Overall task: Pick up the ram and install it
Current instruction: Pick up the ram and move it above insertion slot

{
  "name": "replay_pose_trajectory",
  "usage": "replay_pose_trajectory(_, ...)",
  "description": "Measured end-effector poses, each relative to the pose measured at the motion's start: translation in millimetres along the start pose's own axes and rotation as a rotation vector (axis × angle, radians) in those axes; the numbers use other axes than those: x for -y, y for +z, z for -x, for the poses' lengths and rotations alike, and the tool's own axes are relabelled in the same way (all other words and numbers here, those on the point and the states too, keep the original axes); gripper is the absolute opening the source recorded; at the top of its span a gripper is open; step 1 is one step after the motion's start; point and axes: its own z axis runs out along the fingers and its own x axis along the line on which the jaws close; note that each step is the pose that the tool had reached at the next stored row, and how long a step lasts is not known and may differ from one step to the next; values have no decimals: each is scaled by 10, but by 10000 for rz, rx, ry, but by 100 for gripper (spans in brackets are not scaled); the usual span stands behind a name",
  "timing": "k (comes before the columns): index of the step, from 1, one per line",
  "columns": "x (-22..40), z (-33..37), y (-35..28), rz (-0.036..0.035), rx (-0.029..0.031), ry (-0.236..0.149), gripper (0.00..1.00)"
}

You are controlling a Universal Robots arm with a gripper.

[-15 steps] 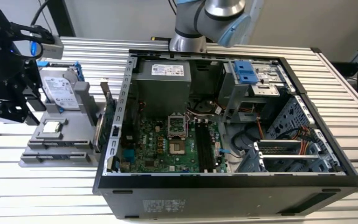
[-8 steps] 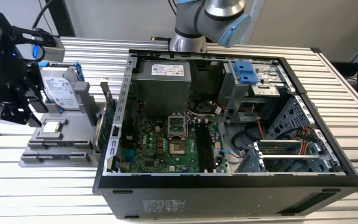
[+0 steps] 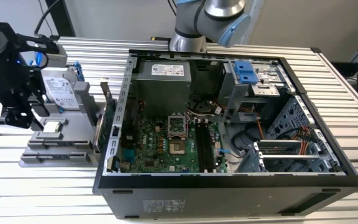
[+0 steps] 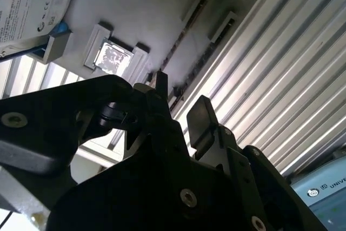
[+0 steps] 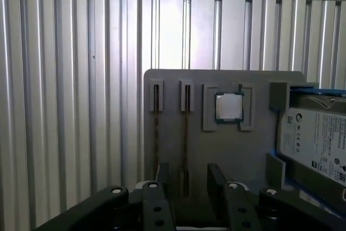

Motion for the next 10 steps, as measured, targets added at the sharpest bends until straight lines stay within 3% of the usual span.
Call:
replay_pose_trajectory(4, -18, -5, 79, 42, 0, -23, 100)
replay_pose_trajectory(5, -24, -16, 170, 75, 0, -41, 100)
replay_pose_trajectory(6, -25, -78, 211, 123, 0, -44, 100)
replay_pose_trajectory(10, -26, -110, 282, 169, 1, -62, 100)
